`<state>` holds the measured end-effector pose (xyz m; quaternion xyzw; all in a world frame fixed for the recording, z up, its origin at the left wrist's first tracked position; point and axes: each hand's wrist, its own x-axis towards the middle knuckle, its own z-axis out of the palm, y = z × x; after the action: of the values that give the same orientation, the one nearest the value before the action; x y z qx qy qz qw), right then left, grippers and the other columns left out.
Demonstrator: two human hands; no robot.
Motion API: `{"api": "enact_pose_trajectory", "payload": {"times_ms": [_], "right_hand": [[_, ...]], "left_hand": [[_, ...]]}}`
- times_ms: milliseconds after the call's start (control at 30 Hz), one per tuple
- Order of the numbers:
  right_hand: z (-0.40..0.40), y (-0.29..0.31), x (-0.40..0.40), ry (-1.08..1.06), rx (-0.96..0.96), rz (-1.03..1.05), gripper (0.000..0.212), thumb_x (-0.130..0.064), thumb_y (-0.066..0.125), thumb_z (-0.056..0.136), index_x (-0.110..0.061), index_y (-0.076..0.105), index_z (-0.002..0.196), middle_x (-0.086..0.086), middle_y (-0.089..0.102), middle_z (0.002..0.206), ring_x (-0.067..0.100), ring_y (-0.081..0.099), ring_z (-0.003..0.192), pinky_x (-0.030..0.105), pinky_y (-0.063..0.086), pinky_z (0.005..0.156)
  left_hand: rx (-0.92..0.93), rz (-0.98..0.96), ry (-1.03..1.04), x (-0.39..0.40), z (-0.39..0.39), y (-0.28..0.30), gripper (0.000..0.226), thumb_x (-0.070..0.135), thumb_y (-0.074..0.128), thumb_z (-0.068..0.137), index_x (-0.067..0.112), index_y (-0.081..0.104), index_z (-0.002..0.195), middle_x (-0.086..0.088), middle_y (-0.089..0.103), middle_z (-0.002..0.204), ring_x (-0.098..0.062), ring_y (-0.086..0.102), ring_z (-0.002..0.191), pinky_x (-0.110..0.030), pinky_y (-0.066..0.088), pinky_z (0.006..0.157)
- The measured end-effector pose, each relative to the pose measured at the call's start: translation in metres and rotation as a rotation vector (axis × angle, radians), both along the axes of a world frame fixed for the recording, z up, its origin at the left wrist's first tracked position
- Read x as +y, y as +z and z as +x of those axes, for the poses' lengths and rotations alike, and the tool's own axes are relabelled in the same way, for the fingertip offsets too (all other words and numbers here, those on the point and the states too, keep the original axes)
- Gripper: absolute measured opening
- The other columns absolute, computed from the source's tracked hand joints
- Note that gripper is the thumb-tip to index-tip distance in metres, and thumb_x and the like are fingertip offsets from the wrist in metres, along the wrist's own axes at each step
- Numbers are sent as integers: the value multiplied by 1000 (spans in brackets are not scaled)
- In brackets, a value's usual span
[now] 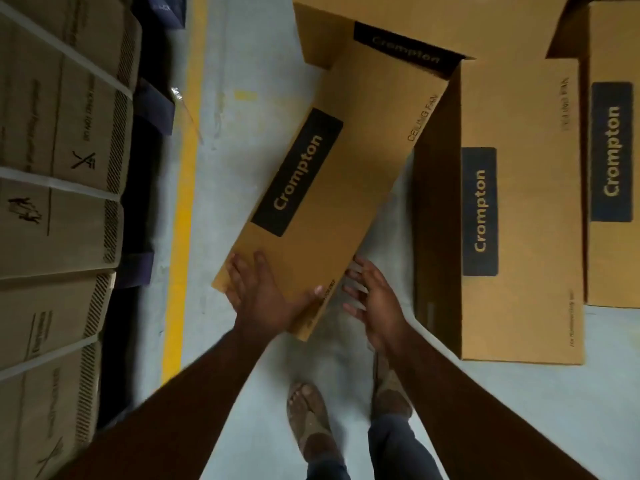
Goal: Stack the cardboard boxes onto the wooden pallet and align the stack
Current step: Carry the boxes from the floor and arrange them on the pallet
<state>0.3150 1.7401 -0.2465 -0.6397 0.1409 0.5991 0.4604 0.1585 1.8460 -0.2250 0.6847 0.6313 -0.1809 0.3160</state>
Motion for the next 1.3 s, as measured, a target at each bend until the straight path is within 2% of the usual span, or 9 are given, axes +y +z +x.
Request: {"api": "enact_pose_trajectory", "payload": {"times_ms": [167, 333, 467, 600, 700, 800, 967, 1167, 1300], "right_hand": [[-18, -22, 13, -7, -51, 5, 67, -60, 58, 96, -39, 39, 156, -8, 49, 156, 22, 51, 139, 53, 49, 110], [-43, -21, 34, 224, -46, -65, 122, -76, 74, 61, -46, 14, 163, -4, 21, 172, 28, 34, 153, 49, 38, 117], [-31, -46, 56, 74, -79, -195, 103, -63, 76, 81, -29, 24, 163, 5, 33, 167, 30, 42, 147, 54, 38, 118], [-27, -76, 67, 103, 191, -237, 122, -75, 73, 75, -24, 10, 166, 5, 33, 167, 36, 37, 150, 67, 33, 117], [-43, -79, 61, 29, 161, -135, 116, -82, 74, 53, -20, 52, 149, 0, 62, 142, 26, 64, 120, 51, 53, 101], [-46, -67, 31, -99, -66, -140, 91, -75, 82, 55, -28, 60, 130, 0, 69, 131, 23, 69, 111, 48, 58, 97], [-20, 15, -34, 146, -275, -121, 85, -65, 84, 62, -34, 52, 134, -5, 68, 126, 16, 70, 107, 47, 59, 95], [-1, 171, -91, 334, -382, 0, 56, -27, 85, 84, -46, 53, 126, -15, 67, 120, -3, 68, 98, 29, 55, 83], [-5, 302, -135, 370, -412, 49, 57, -13, 78, 91, -34, 49, 135, -7, 65, 124, 5, 64, 107, 34, 54, 90]], "left_hand": [[51, 330, 189, 61, -4, -13, 123, 102, 51, 59, 23, 34, 151, -13, 38, 145, -38, 34, 139, -58, 32, 112], [28, 157, 155, 112, -32, -23, 100, 84, 32, 90, 18, 18, 163, -15, 16, 168, -37, 15, 155, -63, 15, 122], [-179, 26, 116, 131, -40, -19, 101, 88, 30, 86, 27, 12, 164, -1, -10, 173, -34, -5, 159, -63, 6, 125], [-126, -153, 24, 137, -41, -20, 151, 107, 47, 43, 39, -20, 159, 10, -26, 169, -27, -25, 155, -66, -4, 123], [-165, -137, 86, 149, -48, -17, 147, 110, 45, 44, 40, -13, 161, 12, -15, 171, -24, -16, 158, -61, 0, 126], [-381, -226, 253, 122, -59, -15, 130, 109, 38, 56, 43, 3, 162, 26, 10, 163, -16, 7, 159, -53, 11, 129], [-714, -478, 602, 46, -78, 31, 95, 76, 67, 76, 46, 29, 158, 10, 48, 157, -17, 51, 141, -52, 38, 119], [-714, -670, 867, -33, -112, 162, 64, 50, 66, 86, 21, 58, 142, -12, 71, 131, -31, 70, 116, -42, 62, 83], [-810, -679, 897, -93, -122, 269, 56, 41, 55, 101, 24, 45, 153, -5, 66, 139, -26, 64, 127, -46, 51, 106]]}}
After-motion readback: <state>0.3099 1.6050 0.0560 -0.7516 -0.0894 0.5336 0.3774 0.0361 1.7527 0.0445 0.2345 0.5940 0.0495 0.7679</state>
